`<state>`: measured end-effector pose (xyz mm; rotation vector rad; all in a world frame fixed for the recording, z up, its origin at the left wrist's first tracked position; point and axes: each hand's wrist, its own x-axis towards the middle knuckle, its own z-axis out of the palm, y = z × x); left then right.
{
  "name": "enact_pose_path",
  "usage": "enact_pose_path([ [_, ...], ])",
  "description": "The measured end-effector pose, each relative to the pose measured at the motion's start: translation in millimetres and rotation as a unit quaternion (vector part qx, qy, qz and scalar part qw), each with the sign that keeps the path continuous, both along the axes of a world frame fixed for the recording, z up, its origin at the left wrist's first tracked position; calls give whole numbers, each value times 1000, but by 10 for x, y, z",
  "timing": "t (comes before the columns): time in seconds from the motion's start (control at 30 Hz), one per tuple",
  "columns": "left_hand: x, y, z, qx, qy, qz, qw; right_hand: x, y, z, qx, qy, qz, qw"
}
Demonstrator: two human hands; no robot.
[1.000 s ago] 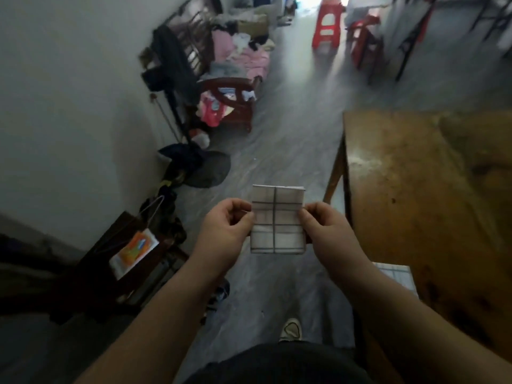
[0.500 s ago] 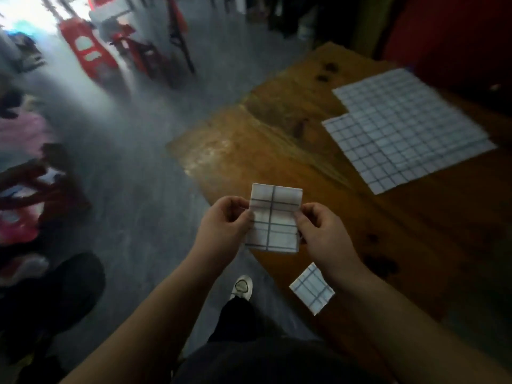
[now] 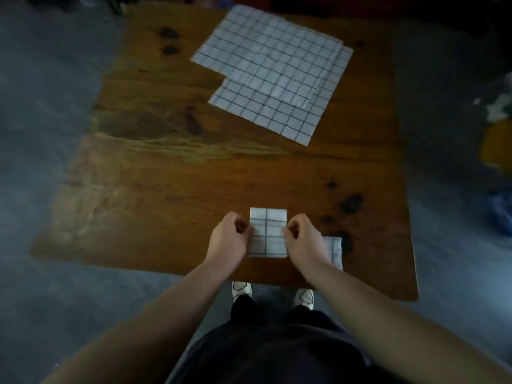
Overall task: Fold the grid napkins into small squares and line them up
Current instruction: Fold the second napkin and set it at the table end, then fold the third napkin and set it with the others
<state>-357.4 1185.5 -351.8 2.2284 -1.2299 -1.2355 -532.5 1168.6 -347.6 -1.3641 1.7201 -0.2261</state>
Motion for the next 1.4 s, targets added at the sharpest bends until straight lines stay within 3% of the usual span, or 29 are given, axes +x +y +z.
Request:
enact_pose_path([
  [0.13,45,-59,-264,6,-42,-78,996,138,35,-244,15,69,4,997],
  [0.33,80,-132,-424,22,-121,-165,979,181,71,-481,-6,150,98,984],
  [0.67,121,-112,-301,25,-167,-294,941,90,144,-273,-14,161,147,976],
  [0.83,-181,-143,29,-61,-189,-323,925,-290,129,88,-70,177,134,972],
  [1.13,-1713,-226,699,-176,-167,-430,870,-1788,429,632,-148,196,21,969],
  [1.4,-3981,-116,980,-244,-167,-497,816,-4006,966,883,-189,235,-77,950],
])
